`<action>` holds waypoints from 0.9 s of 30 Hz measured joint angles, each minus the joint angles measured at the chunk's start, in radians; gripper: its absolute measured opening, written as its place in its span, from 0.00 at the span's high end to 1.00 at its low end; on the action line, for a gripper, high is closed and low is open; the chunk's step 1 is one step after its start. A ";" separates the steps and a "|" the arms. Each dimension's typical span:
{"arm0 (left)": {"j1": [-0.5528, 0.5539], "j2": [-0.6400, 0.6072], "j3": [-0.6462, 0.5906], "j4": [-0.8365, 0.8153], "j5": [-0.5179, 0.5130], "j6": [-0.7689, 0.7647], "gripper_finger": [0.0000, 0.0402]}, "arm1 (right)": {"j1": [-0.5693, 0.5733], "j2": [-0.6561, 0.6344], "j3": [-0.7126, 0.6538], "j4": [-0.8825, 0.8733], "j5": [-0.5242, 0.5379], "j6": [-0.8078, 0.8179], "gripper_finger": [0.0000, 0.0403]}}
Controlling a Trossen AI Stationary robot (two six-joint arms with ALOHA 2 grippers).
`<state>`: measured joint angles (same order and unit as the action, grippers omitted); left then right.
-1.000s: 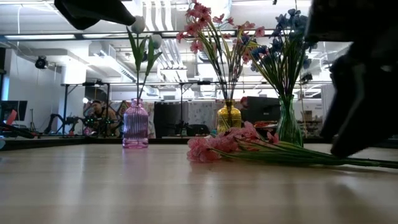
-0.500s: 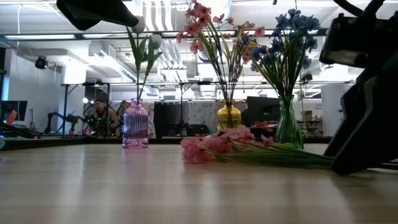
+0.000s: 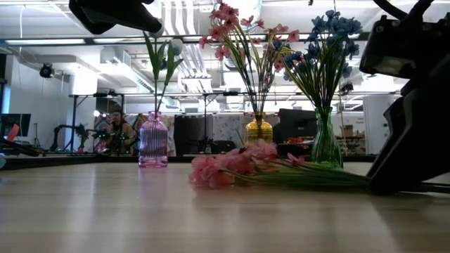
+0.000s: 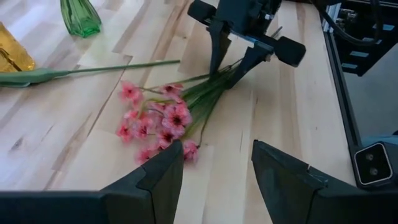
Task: Sort flowers into vase by color
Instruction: Put the pink flowers into the yellow vase
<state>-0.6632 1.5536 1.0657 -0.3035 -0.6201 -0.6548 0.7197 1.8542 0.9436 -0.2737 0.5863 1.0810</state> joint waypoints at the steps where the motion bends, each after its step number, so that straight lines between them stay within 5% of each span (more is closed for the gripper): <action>1: 0.001 0.000 0.000 0.000 0.000 0.006 0.56 | 0.000 -0.002 0.001 0.000 -0.002 -0.004 0.63; 13: 0.017 0.000 0.000 0.014 -0.001 0.042 0.56 | -0.001 -0.129 -0.002 -0.020 -0.019 -0.107 0.95; 27: 0.016 -0.055 0.000 -0.014 0.001 0.081 0.56 | 0.003 -0.378 -0.006 -0.094 0.024 -0.192 0.95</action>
<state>-0.6471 1.4989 1.0653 -0.3176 -0.6196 -0.5735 0.7222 1.4763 0.9374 -0.3677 0.6100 0.8894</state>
